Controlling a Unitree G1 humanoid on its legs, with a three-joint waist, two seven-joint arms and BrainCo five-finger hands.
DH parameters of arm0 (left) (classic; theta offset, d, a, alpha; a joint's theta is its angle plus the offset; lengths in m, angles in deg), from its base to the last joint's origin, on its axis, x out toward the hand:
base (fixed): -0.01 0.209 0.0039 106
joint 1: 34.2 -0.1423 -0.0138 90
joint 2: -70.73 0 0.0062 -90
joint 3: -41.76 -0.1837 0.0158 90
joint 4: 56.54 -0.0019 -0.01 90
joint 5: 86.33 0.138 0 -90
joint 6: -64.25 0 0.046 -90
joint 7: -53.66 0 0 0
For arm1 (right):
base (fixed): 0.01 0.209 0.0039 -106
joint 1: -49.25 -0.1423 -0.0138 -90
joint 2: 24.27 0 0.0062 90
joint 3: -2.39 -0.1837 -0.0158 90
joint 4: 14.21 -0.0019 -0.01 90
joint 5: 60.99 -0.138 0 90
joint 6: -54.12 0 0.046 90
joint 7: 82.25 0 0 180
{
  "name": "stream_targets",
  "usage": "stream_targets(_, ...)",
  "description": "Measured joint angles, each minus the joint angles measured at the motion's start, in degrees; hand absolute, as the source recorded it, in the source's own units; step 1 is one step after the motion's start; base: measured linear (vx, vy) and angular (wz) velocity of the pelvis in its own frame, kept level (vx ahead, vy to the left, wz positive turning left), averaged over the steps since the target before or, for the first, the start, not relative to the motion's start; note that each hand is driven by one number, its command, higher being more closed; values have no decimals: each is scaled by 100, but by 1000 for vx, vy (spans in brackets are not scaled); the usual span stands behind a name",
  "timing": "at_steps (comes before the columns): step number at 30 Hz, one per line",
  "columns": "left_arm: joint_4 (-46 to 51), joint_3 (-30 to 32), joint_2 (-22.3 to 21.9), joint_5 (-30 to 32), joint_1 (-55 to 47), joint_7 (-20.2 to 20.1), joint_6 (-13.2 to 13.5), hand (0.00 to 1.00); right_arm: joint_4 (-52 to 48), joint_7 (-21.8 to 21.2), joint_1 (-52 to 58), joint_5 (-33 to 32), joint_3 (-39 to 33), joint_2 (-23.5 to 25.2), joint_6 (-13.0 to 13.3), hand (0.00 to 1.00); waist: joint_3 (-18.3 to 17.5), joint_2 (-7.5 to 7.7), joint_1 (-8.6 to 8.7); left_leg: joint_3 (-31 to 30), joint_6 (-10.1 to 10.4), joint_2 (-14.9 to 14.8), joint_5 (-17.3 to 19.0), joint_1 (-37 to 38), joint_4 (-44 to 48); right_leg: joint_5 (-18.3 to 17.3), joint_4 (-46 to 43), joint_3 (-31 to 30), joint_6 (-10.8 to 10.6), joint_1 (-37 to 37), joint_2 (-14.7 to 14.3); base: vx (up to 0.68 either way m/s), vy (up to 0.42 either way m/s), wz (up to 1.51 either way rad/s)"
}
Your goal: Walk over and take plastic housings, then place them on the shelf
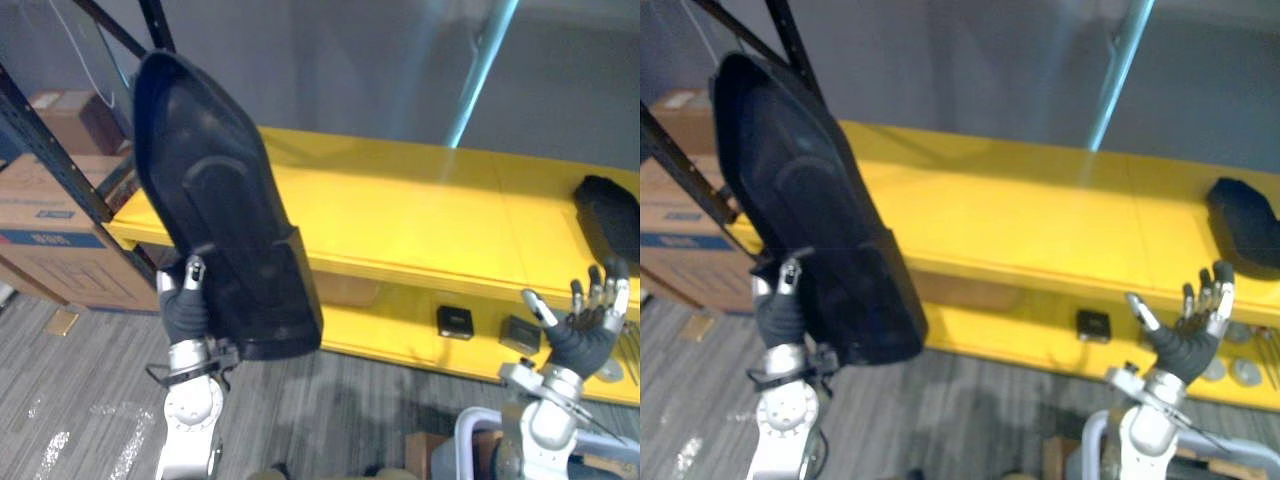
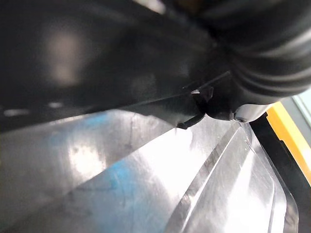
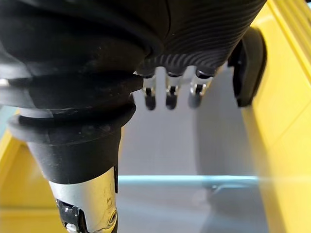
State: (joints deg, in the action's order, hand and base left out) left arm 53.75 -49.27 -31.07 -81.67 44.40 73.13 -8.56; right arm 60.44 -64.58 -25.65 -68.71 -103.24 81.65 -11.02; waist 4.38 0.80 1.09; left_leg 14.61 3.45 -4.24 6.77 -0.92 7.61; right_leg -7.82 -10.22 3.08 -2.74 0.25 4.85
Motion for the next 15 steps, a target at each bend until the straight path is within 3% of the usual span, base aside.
stream_targets(13, -3, -14, -5, -24, 0, -48, -24, 100, 10, -7, -2, 3, -14, 1, 1, 0, -64, -75, 110, 35, 10, -10, -6, 17, -3, -2, 21, -29, -3, -1, -12, 0, 0, 0)
stream_targets(15, -6, -3, -2, -24, -29, -57, -31, 100, 9, -41, 3, -1, -4, -1, 8, 0, -46, -121, 91, 39, 30, -130, 165, -36, 337, -19, 29, -53, 16, 27, -88, 44, -32, -12)
